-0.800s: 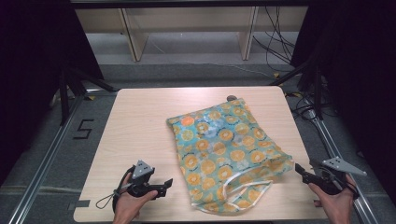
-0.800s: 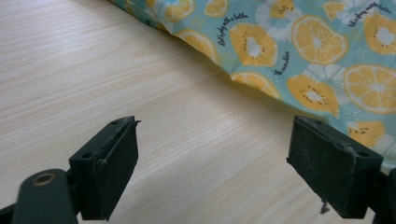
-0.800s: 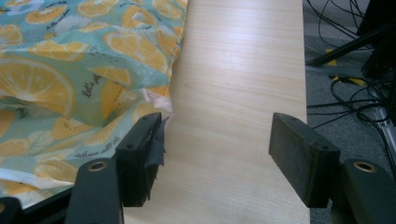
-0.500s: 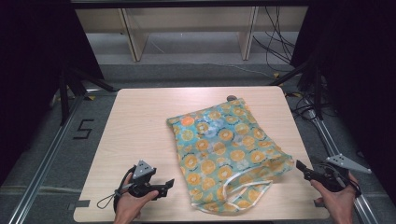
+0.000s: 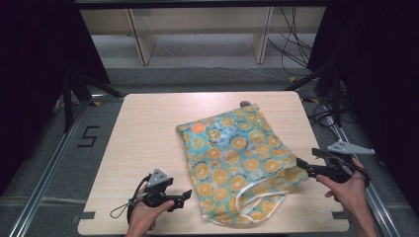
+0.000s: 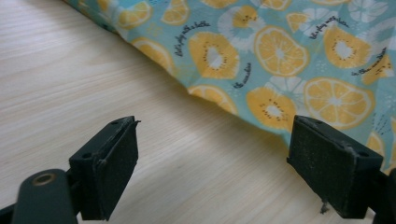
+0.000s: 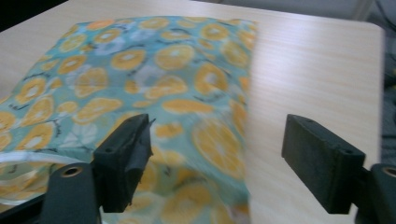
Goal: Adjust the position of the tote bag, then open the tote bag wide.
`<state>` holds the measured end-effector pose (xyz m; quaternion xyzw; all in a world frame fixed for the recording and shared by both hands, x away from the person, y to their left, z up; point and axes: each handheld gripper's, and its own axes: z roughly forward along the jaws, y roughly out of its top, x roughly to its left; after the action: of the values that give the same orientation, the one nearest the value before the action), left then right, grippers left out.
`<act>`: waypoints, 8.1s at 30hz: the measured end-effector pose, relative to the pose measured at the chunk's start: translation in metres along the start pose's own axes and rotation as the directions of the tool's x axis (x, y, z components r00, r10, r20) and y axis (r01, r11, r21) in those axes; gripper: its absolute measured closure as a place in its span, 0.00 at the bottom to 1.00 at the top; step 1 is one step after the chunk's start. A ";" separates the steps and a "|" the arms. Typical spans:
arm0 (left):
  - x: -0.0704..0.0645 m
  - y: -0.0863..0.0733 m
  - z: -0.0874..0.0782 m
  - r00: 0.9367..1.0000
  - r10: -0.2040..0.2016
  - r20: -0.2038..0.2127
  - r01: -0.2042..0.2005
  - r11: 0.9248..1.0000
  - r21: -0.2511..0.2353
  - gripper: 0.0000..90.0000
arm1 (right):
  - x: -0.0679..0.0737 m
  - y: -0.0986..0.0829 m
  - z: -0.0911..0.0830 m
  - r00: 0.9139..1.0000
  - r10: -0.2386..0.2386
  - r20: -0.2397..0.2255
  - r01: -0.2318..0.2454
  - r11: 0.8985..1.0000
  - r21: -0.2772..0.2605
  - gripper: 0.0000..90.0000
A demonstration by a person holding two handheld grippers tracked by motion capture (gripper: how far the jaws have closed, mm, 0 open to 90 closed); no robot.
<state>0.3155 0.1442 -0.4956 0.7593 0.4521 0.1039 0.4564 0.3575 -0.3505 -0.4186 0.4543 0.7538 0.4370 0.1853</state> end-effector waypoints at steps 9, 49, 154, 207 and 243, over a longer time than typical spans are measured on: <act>-0.018 0.009 0.028 0.999 0.034 0.032 -0.035 0.999 0.040 0.19 | -0.005 0.009 0.051 0.999 -0.030 -0.033 0.035 0.987 0.157 0.24; 0.015 0.022 0.043 0.981 0.182 -0.071 -0.179 0.982 0.053 0.99 | 0.026 -0.019 0.071 0.981 -0.097 -0.169 0.144 0.946 0.290 1.00; 0.012 0.091 0.019 0.946 0.322 0.038 -0.321 0.947 -0.025 0.98 | 0.097 0.058 0.081 0.900 -0.342 -0.270 0.368 0.928 0.054 1.00; 0.003 0.088 0.074 0.915 0.403 -0.012 -0.390 0.892 0.228 0.95 | 0.071 0.086 0.108 0.950 -0.178 -0.257 0.221 0.964 0.147 0.58; 0.025 0.148 0.042 0.956 0.265 0.123 -0.281 0.949 0.143 0.98 | 0.163 0.047 0.180 0.896 -0.269 -0.353 0.388 0.861 0.328 0.44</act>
<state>0.4413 0.1123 -0.4087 0.8528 0.3253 0.0907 0.3983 0.4195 -0.1146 -0.4597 0.2746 0.9114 0.3024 0.0489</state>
